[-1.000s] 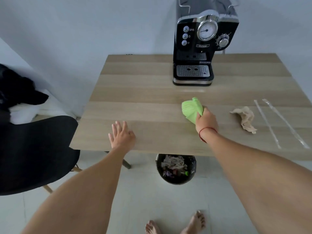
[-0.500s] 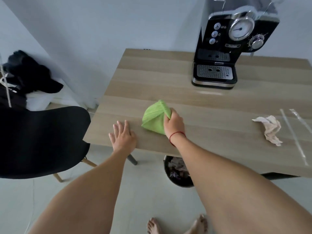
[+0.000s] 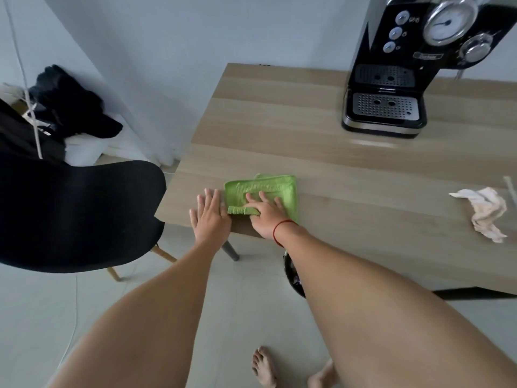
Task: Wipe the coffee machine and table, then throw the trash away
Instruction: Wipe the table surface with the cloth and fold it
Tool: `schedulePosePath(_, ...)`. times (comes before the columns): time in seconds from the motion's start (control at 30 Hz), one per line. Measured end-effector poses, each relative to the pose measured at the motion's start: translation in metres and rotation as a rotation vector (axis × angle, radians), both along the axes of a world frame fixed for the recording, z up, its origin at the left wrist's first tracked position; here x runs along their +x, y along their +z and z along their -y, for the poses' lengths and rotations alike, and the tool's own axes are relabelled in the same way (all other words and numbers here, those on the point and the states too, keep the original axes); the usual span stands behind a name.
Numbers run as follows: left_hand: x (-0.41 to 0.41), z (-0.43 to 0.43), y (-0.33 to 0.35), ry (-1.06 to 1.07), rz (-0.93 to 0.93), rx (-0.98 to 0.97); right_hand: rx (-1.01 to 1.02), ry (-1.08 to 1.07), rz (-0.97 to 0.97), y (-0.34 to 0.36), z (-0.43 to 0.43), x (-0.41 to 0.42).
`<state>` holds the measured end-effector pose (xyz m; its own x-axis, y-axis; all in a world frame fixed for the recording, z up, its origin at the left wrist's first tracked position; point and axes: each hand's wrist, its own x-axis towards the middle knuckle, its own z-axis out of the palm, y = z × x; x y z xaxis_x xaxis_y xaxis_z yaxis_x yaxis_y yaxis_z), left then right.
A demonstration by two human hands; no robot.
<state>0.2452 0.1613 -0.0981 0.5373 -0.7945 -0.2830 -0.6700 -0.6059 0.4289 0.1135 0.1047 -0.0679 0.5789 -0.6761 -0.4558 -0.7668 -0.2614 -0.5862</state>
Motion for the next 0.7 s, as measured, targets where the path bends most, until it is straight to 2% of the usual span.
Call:
schedulePosePath(0.1,-0.012,0.008,0.012,0.07,-0.082,-0.016,0.126,-0.104,0.018,0.008,-0.01,-0.028)
schedulePosePath(0.17,-0.027,0.015,0.02,0.025,-0.105,0.039,0.15,-0.145,0.027,0.01,-0.015,-0.055)
schedulePosePath(0.27,-0.063,0.02,0.022,-0.152,-0.071,0.149,0.125,-0.237,0.011,0.008,-0.021,-0.099)
schedulePosePath(0.43,-0.113,0.028,0.02,-0.227,-0.083,0.256,0.056,-0.434,-0.021,0.01,-0.026,-0.155)
schedulePosePath(0.57,-0.117,0.033,0.019,-0.273,-0.07,0.315,0.013,-0.485,-0.049,0.011,-0.031,-0.163)
schedulePosePath(0.63,-0.113,0.031,0.021,-0.315,-0.059,0.332,-0.039,-0.575,-0.011,0.017,-0.036,-0.16)
schedulePosePath(0.7,-0.111,0.028,0.022,-0.358,-0.055,0.352,0.031,-0.697,0.033,0.027,-0.034,-0.159)
